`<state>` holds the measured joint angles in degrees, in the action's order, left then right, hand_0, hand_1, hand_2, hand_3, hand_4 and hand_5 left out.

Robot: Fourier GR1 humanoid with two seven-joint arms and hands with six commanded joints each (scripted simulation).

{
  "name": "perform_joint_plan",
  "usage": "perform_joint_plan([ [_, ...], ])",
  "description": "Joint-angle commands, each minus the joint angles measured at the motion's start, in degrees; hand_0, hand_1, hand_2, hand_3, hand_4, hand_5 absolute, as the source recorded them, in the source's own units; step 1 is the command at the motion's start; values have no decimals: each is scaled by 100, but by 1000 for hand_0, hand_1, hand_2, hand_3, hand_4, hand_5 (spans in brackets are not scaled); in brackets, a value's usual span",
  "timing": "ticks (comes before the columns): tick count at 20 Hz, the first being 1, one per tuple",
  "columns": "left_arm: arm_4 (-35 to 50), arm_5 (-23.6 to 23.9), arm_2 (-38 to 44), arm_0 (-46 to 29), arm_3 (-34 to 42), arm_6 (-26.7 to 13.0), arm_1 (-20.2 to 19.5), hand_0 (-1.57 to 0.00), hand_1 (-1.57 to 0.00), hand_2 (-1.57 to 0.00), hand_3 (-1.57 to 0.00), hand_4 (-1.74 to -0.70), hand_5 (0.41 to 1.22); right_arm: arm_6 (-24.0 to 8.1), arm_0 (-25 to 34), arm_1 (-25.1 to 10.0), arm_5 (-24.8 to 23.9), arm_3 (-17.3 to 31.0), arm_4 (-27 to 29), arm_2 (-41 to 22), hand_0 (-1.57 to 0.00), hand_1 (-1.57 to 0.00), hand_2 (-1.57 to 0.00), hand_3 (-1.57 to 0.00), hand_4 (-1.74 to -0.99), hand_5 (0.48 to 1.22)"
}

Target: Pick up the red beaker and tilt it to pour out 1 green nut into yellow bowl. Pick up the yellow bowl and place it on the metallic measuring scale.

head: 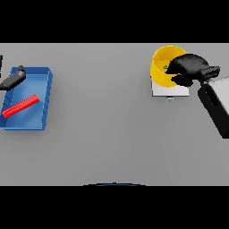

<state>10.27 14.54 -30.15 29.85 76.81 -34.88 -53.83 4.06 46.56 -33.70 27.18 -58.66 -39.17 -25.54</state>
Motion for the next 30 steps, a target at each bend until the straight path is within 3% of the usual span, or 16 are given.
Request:
perform_joint_plan([
  [1,17,22,-14,-43,12,-7,11,1,1,1,1,-823,765,-57,16,24,-31,119,-11,-2,-1571,-1571,-1571,-1211,-1722,1221],
  [10,20,-6,0,-4,-98,76,50,1,1,1,1,-796,733,227,275,368,-801,1561,-198,-95,-1571,-1518,-1563,-1482,-1727,1221],
  [15,9,-20,-30,85,-101,40,115,1,1,1,1,-806,734,422,349,456,-963,1976,-192,-156,-1548,-1420,-1568,-1481,-1721,1221],
  [17,26,-46,-28,59,-87,0,74,1,1,1,1,-811,740,363,440,509,-882,2108,-130,-135,-1536,-1411,-1569,-1165,-1728,1221],
  [18,22,-66,-40,59,-126,34,102,1,1,1,1,-813,745,414,429,492,-832,2130,-82,-107,-1543,-1443,-1496,-1022,-1659,1221],
  [19,22,-109,-2,118,-239,46,82,1,1,1,1,-812,745,326,462,497,-785,2170,-48,-74,-1525,-1350,-1348,-907,-1596,1134],
  [21,15,-64,-33,134,-277,61,201,1,1,1,1,-815,744,339,470,531,-769,2239,-30,-67,-975,-866,-954,-762,-1504,983],
  [23,-52,-21,-118,176,-271,-7,275,1,1,1,1,-809,742,381,539,579,-728,2374,-40,-70,-624,-554,-694,-670,-1444,887],
  [26,-51,-59,-82,218,-421,113,296,1,1,1,1,-809,739,512,584,567,-686,2465,-30,-66,-319,-283,-449,-572,-1397,799],
  [30,-56,-51,-80,230,-420,63,289,1,1,1,1,-809,736,697,619,558,-652,2540,-135,-186,-130,-115,-244,-442,-1346,746],
])
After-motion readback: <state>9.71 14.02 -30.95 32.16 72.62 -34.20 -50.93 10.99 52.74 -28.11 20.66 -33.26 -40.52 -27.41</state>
